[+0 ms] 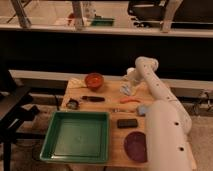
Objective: Place towel in plastic cup
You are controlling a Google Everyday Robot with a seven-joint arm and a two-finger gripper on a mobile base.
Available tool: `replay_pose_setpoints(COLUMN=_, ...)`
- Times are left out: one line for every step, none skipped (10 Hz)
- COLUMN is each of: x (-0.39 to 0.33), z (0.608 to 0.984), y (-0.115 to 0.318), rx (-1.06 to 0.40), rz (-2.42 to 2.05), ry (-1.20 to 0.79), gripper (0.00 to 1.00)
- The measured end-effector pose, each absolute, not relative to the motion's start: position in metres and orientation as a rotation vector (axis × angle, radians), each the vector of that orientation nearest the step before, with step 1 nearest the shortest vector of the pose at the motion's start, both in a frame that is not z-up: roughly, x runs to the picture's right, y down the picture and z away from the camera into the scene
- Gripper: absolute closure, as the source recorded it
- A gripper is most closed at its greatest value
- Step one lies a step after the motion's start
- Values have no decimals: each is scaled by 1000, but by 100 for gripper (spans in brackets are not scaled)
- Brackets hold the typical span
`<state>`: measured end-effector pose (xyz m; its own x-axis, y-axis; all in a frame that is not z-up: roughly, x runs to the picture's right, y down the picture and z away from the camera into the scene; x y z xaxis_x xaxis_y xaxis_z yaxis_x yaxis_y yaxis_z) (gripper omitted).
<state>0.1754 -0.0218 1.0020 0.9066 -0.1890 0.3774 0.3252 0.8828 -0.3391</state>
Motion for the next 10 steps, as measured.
replay_pose_setpoints(x=178, z=1004, y=-20, rx=-405, rz=-278, ry=-336, gripper=20)
replay_pose_setpoints(x=179, z=1008, y=-17, rx=-403, rz=-273, ry=-335, gripper=20)
replay_pose_setpoints(x=181, z=1012, y=-21, rx=-393, rz=-246, ry=-338, gripper=20)
replay_pose_setpoints(x=182, z=1017, y=-23, rx=-393, rz=-221, ry=-341, gripper=20)
replay_pose_setpoints(x=183, z=1021, y=-28, rx=-382, rz=-194, ry=-343, gripper=20)
replay_pose_setpoints(x=184, z=1026, y=-30, rx=-378, rz=-171, ry=-346, gripper=20)
replay_pose_setpoints(x=185, z=1030, y=-33, rx=-373, rz=-153, ry=-346, gripper=20)
replay_pose_setpoints(x=184, z=1032, y=-32, rx=-381, rz=-148, ry=-349, gripper=20)
replay_pose_setpoints(x=181, z=1034, y=-33, rx=-381, rz=-150, ry=-352, gripper=20)
replay_pose_setpoints(x=181, z=1034, y=-33, rx=-382, rz=-150, ry=-352, gripper=20)
